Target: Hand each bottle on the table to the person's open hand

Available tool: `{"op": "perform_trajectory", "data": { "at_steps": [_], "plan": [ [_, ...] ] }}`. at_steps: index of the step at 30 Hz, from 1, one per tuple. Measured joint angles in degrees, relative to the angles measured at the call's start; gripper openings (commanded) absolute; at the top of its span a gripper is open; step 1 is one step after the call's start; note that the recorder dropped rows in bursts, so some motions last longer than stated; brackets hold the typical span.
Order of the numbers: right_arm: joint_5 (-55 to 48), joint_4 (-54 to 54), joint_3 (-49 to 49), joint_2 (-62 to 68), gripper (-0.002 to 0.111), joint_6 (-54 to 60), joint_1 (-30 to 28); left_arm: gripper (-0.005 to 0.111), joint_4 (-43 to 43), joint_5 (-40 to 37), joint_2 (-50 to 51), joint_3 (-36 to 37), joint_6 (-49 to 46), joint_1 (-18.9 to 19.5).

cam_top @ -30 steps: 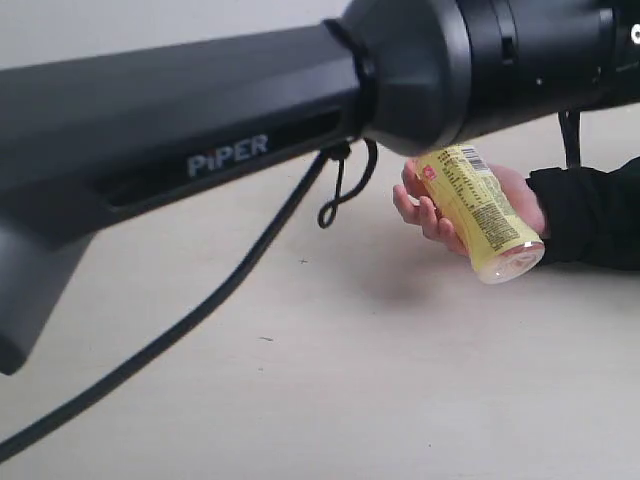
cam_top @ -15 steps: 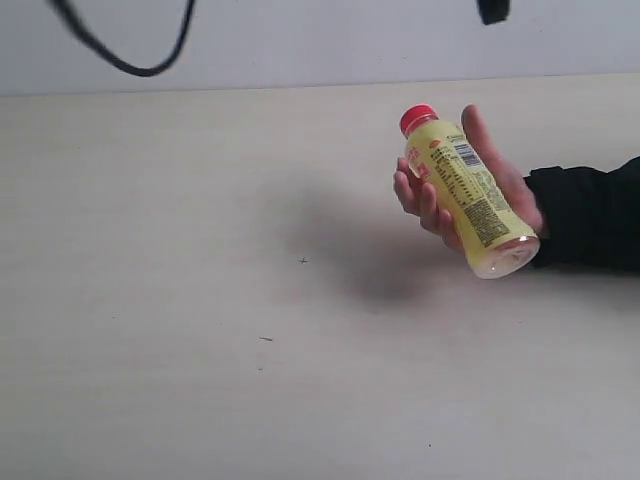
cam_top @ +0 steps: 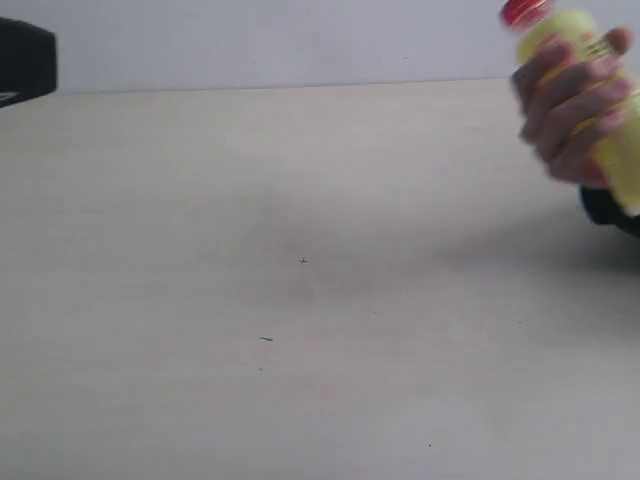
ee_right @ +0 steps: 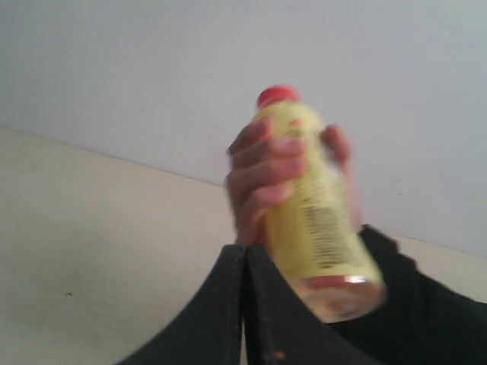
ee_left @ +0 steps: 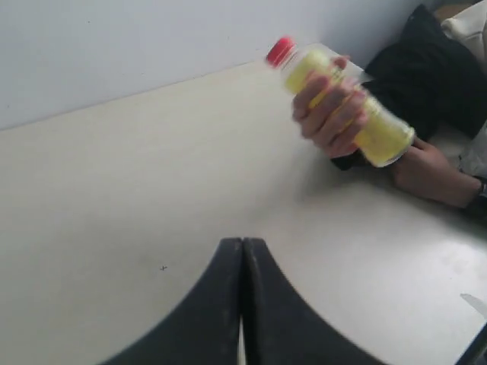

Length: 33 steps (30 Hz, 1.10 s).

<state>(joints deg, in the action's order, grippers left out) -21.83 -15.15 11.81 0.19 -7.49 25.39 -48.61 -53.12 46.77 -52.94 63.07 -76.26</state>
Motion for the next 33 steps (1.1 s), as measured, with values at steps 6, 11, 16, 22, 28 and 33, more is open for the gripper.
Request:
{"op": "perform_trajectory", "data": {
  "at_steps": [6, 11, 16, 22, 28, 33],
  "plan": [
    [0.00, 0.00, 0.00, 0.00, 0.000, 0.00, 0.00, 0.000, 0.48, 0.14, -4.70, 1.16, 0.00, 0.00],
    [0.00, 0.00, 0.00, 0.00, 0.000, 0.00, 0.00, 0.000, 0.61, 0.23, -5.23, 1.16, 0.00, 0.00],
    [0.00, 0.00, 0.00, 0.00, 0.000, 0.00, 0.00, 0.000, 7.31, 0.99, -5.75, 1.48, 0.22, 0.92],
    [0.00, 0.00, 0.00, 0.00, 0.000, 0.00, 0.00, 0.000, 22.14, 5.82, -9.96, 9.97, 0.33, 14.50],
    [0.00, 0.00, 0.00, 0.00, 0.000, 0.00, 0.00, 0.000, 32.87, 8.48, -18.64, 22.93, 0.55, 36.60],
    [0.00, 0.00, 0.00, 0.00, 0.000, 0.00, 0.00, 0.000, 35.18, 9.71, -29.40, 33.01, 0.55, 50.83]
  ]
}}
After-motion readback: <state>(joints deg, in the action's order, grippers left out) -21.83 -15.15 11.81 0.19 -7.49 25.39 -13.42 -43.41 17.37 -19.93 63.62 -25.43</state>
